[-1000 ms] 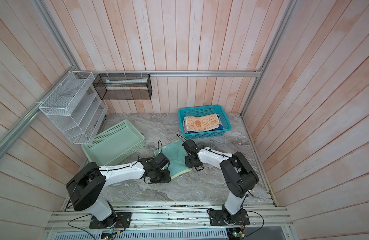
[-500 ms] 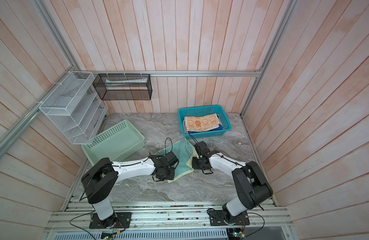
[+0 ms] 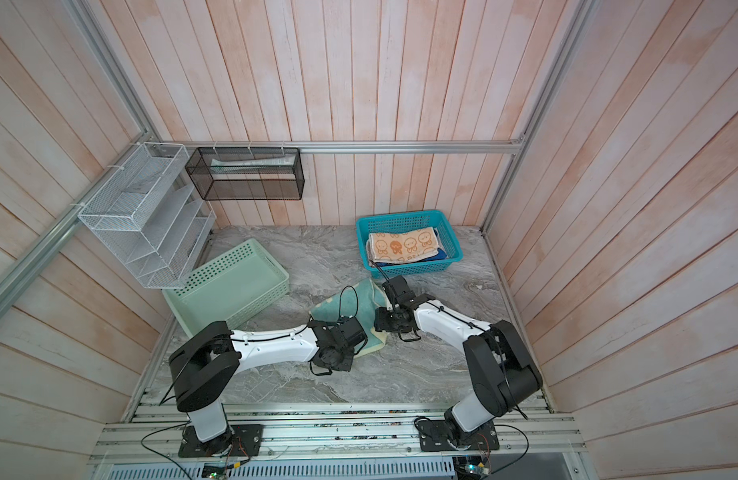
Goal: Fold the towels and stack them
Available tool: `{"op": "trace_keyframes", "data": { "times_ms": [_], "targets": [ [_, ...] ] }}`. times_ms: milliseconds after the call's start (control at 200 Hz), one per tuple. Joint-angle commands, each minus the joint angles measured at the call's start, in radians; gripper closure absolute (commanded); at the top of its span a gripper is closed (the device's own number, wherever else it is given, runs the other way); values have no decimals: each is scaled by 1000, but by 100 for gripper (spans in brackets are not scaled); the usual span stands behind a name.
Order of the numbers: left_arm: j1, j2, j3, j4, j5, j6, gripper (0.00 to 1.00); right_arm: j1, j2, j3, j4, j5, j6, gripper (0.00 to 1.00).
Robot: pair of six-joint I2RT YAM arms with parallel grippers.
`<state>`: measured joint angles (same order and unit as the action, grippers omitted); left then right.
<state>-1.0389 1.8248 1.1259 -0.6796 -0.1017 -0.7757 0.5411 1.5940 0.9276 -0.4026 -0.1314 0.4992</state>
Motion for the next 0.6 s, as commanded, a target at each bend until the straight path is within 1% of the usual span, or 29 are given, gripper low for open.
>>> {"op": "trace_keyframes", "data": {
  "times_ms": [0, 15, 140, 240, 290, 335, 385, 435, 510, 595],
  "targets": [
    [-2, 48, -53, -39, 33, 3, 99, 24, 63, 62, -44, -1, -18, 39],
    [-2, 47, -53, -39, 32, 3, 100, 27, 69, 69, -48, 3, -20, 38],
    [0, 44, -58, -31, 28, 4, 100, 38, 125, 102, -110, 51, -34, 37],
    [7, 35, -69, -31, 24, 4, 100, 29, 100, 73, -151, 147, -42, 37],
    [13, 26, -79, -28, 22, 5, 100, 4, 70, 43, -160, 169, -45, 39],
    [19, 14, -90, -25, 20, 7, 100, -28, 39, 12, -158, 163, -48, 43],
    [26, 0, -102, -20, 17, 10, 100, -60, 1, -18, -151, 140, -56, 51],
    [34, -14, -114, -17, 14, 15, 100, -85, -36, -43, -137, 118, -63, 62],
    [43, -29, -123, -13, 11, 22, 100, -100, -80, -69, -116, 80, -59, 76],
    [49, -37, -125, -11, 11, 30, 100, -101, -103, -89, -87, 22, -46, 86]
  ]
}}
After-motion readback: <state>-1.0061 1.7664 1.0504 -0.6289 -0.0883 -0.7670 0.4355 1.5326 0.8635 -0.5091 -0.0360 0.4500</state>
